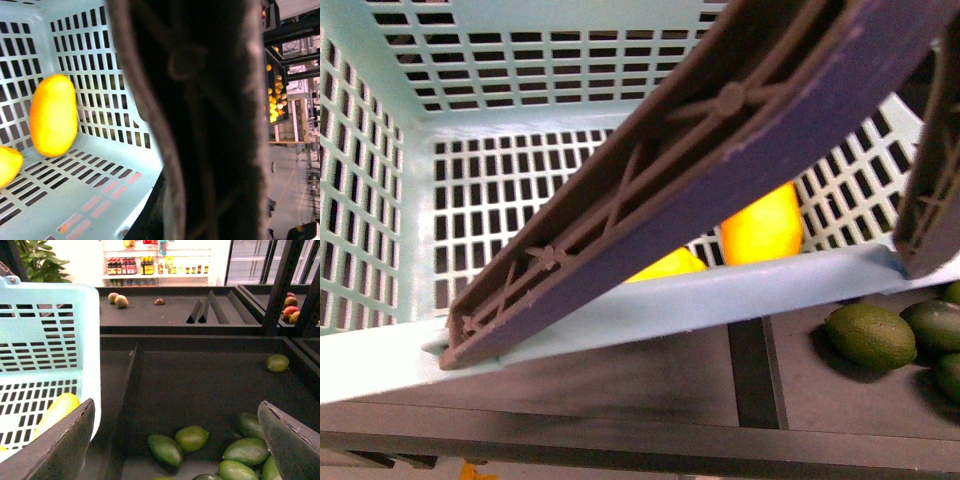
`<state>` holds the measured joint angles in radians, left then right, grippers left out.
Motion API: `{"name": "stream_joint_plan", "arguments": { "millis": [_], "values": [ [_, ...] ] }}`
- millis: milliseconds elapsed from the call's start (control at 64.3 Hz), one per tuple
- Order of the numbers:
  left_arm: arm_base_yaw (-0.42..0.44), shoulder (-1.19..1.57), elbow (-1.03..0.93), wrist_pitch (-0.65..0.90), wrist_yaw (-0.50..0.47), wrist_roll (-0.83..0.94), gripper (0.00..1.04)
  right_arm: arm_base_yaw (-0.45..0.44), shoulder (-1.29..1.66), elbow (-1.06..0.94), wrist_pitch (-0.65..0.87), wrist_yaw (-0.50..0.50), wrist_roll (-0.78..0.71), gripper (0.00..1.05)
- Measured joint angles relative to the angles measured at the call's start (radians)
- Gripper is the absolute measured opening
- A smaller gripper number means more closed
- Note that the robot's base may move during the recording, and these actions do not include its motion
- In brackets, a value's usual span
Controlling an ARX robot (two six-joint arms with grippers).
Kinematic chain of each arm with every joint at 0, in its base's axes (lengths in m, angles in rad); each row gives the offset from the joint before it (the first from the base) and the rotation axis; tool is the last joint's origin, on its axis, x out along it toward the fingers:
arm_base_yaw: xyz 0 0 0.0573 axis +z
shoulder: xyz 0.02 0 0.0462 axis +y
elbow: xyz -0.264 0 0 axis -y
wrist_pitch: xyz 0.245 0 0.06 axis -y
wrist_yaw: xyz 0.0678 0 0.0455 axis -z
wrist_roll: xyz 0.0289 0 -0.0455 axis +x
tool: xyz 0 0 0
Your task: Pick lemon and mango into basket
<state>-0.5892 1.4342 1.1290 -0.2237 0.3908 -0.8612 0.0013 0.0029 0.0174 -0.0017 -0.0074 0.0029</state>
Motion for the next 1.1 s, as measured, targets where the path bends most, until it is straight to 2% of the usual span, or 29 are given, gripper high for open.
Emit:
{"name": "stream_joint_plan", "arguments": {
  "millis": [109,140,156,187,202,280,358,467,622,856,1105],
  "values": [
    [-0.003,0.0,0.0,0.0,-0.001,-0.001,0.05,0.0,0.0,0.0,0.0,0.003,0.0,0.96],
    [-0.02,0.001,0.0,0.003,-0.088,-0.039,0.05,0.0,0.0,0.0,0.0,0.005,0.0,0.96],
    [-0.029,0.004,0.0,0.009,-0.161,-0.077,0.05,0.0,0.0,0.0,0.0,0.006,0.0,0.96],
    [-0.035,0.01,0.002,0.015,-0.233,-0.124,0.05,0.0,0.0,0.0,0.0,0.006,0.0,0.96],
    [-0.042,0.02,0.005,0.024,-0.306,-0.18,0.05,0.0,0.0,0.0,0.0,0.006,0.0,0.96],
    [-0.039,0.085,0.04,0.064,-0.524,-0.388,0.05,0.0,0.0,0.0,0.0,0.005,0.0,0.96],
    [0.006,0.166,0.099,0.099,-0.627,-0.479,0.05,0.0,0.0,0.0,0.0,0.008,0.0,0.96],
    [0.074,0.273,0.184,0.121,-0.661,-0.519,0.05,0.0,0.0,0.0,0.0,0.008,0.0,0.96],
    [0.132,0.413,0.299,0.133,-0.661,-0.592,0.05,0.0,0.0,0.0,0.0,0.007,0.0,0.96],
    [0.155,0.589,0.406,0.161,-0.636,-0.692,0.05,0.0,0.0,0.0,0.0,0.007,0.0,0.96],
    [0.184,0.695,0.41,0.227,-0.632,-0.697,0.05,0.0,0.0,0.0,0.0,0.007,0.0,0.96]
  ]
}}
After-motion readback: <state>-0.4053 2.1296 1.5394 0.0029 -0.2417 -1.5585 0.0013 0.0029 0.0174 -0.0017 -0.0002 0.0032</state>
